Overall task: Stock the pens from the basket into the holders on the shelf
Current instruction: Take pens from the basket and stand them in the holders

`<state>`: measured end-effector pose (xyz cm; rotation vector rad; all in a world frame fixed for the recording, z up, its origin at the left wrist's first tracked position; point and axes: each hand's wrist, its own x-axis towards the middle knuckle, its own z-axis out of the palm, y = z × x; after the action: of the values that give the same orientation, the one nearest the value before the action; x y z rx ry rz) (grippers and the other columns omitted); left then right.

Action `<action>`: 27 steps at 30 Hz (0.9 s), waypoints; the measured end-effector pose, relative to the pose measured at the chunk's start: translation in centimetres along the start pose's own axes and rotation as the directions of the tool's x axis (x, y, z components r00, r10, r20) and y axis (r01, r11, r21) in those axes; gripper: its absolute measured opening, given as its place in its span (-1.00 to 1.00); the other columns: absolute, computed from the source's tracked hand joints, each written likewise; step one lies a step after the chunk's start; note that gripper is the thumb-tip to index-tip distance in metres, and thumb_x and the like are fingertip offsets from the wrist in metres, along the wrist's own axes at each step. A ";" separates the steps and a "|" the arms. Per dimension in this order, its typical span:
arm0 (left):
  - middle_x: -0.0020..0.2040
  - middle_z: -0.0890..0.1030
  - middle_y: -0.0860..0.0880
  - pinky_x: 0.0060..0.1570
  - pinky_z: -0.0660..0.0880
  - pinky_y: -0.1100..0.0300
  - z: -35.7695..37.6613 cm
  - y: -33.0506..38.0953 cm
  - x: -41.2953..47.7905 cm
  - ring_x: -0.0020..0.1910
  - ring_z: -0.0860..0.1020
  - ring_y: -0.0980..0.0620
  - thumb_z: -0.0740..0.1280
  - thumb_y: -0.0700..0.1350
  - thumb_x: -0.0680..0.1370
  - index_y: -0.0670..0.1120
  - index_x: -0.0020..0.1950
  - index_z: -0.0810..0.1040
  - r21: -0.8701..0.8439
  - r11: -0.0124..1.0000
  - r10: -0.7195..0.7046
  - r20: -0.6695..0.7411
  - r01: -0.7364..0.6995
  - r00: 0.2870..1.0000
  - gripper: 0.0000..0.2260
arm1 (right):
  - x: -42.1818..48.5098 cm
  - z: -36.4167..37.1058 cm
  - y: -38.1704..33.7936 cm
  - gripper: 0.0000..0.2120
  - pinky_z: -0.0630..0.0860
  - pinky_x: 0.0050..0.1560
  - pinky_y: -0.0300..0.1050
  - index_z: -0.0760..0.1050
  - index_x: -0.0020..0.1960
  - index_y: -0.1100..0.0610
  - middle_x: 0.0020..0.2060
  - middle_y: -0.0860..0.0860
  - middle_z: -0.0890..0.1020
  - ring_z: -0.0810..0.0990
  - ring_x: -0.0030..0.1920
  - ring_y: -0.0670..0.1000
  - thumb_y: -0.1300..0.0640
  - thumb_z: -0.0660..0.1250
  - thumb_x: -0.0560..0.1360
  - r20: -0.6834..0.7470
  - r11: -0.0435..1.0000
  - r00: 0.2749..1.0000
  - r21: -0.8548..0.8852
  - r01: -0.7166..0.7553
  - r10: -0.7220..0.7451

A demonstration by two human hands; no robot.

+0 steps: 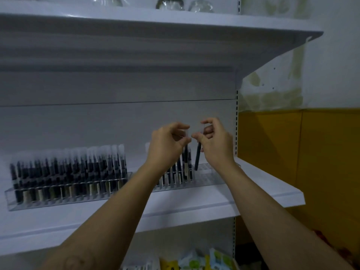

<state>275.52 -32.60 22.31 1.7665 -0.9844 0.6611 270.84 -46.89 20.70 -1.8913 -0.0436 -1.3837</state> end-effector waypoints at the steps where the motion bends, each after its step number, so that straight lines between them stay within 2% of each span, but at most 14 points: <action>1: -0.12 0.62 0.12 -0.03 0.59 0.26 0.3 -0.2 0.2 -0.14 0.60 0.24 0.48 -0.10 0.46 0.02 0.13 0.61 0.000 1.000 0.007 -0.018 -0.007 1.000 -0.75 | 0.3 0.3 0.3 -0.71 0.61 -0.36 -0.10 0.40 0.06 -0.11 -0.27 -0.13 0.53 0.55 -0.25 -0.16 0.10 0.46 0.46 0.003 1.000 1.000 0.001 0.003 -0.003; 6: -0.13 0.63 0.10 -0.05 0.57 0.30 1.1 -1.6 1.4 -0.13 0.59 0.24 0.48 -0.10 0.46 0.00 0.11 0.62 -0.022 1.000 0.008 -0.068 -0.010 0.998 -0.76 | 1.4 1.9 1.9 -0.71 0.57 -0.35 -0.14 0.41 0.05 -0.09 -0.30 -0.13 0.50 0.53 -0.32 -0.19 0.11 0.46 0.45 -0.004 1.000 1.000 0.008 -0.014 0.014; 13: -0.16 0.59 0.16 -0.09 0.51 0.39 1.3 -3.1 2.0 -0.13 0.58 0.26 0.46 -0.12 0.48 0.01 0.11 0.61 -0.036 0.999 -0.031 -0.085 0.028 0.996 -0.78 | 1.5 2.9 3.5 -0.69 0.59 -0.34 0.01 0.41 0.02 -0.11 -0.30 -0.11 0.50 0.51 -0.32 -0.13 0.09 0.49 0.42 0.001 0.999 0.999 -0.006 -0.038 0.038; 17: -0.14 0.62 0.10 -0.07 0.56 0.29 1.4 -3.5 2.2 -0.13 0.60 0.22 0.47 -0.12 0.48 0.02 0.10 0.61 -0.055 0.998 -0.032 -0.088 0.028 0.996 -0.79 | 1.3 3.2 4.0 -0.68 0.56 -0.35 -0.13 0.41 0.03 -0.12 -0.28 -0.11 0.52 0.52 -0.33 -0.17 0.06 0.50 0.41 0.053 0.998 0.997 -0.006 -0.055 0.055; 19: -0.13 0.63 0.10 -0.06 0.57 0.26 1.4 -3.4 2.2 -0.12 0.61 0.20 0.46 -0.13 0.48 0.04 0.10 0.60 -0.063 0.998 -0.024 -0.082 0.019 0.996 -0.79 | 1.0 3.1 4.3 -0.69 0.48 -0.34 -0.25 0.41 0.04 -0.12 -0.24 -0.12 0.53 0.53 -0.32 -0.17 0.07 0.48 0.43 0.121 0.996 0.990 -0.062 -0.062 0.069; 21: -0.13 0.63 0.11 -0.07 0.58 0.28 1.4 -3.5 2.2 -0.12 0.61 0.22 0.46 -0.13 0.48 0.05 0.10 0.60 -0.065 0.998 -0.010 -0.072 0.005 0.997 -0.78 | 0.3 3.0 4.6 -0.69 0.43 -0.30 -0.31 0.40 0.10 -0.13 -0.12 -0.12 0.54 0.54 -0.25 -0.17 0.11 0.44 0.47 0.249 0.983 0.965 -0.182 -0.034 0.079; 23: -0.14 0.63 0.13 -0.09 0.56 0.33 1.4 -3.4 2.2 -0.13 0.60 0.24 0.46 -0.12 0.48 0.05 0.10 0.60 -0.067 0.998 -0.005 -0.062 0.001 0.998 -0.78 | -0.5 2.6 4.8 -0.60 0.50 -0.21 -0.22 0.37 0.24 -0.14 -0.03 -0.12 0.54 0.55 -0.18 -0.15 0.16 0.40 0.50 0.356 0.962 0.931 -0.273 0.026 0.076; 25: -0.15 0.62 0.15 -0.14 0.52 0.42 1.6 -3.5 2.2 -0.15 0.60 0.27 0.47 -0.10 0.48 0.05 0.10 0.60 -0.046 0.999 -0.011 -0.042 0.009 0.999 -0.79 | -0.9 2.0 4.9 -0.50 0.53 -0.11 -0.13 0.29 0.33 -0.19 -0.02 -0.13 0.52 0.55 -0.13 -0.11 0.17 0.36 0.51 0.387 0.943 0.919 -0.330 0.055 0.082; 27: -0.16 0.62 0.14 -0.19 0.48 0.47 1.9 -3.7 1.9 -0.16 0.59 0.28 0.47 -0.09 0.47 0.05 0.08 0.61 0.002 1.000 -0.023 -0.001 0.023 1.000 -0.80 | -1.0 1.4 4.8 -0.44 0.51 -0.08 -0.12 0.22 0.37 -0.25 -0.01 -0.12 0.52 0.55 -0.09 -0.07 0.17 0.32 0.52 0.416 0.925 0.904 -0.373 0.078 0.092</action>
<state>279.71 -34.20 21.31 1.7769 -0.9614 0.6484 273.72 -49.02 17.05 -2.4970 0.0197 -0.9918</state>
